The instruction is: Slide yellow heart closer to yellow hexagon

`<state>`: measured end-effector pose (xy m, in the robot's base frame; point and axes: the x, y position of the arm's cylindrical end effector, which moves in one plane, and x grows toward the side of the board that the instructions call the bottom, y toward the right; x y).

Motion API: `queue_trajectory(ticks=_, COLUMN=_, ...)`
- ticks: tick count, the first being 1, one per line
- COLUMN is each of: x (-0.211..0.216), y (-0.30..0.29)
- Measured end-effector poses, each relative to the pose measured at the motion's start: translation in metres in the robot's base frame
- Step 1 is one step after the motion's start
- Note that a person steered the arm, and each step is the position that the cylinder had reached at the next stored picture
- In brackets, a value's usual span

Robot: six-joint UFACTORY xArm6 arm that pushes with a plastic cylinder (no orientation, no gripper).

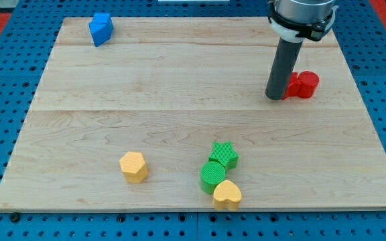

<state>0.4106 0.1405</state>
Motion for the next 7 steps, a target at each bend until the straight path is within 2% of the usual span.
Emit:
queue_trajectory(ticks=2, x=-0.016, y=-0.001)
queue_trajectory(ticks=3, x=-0.011, y=-0.011)
queue_trajectory(ticks=4, x=0.028, y=-0.014)
queue_trajectory(ticks=6, x=0.043, y=-0.029)
queue_trajectory(ticks=7, x=0.065, y=-0.021)
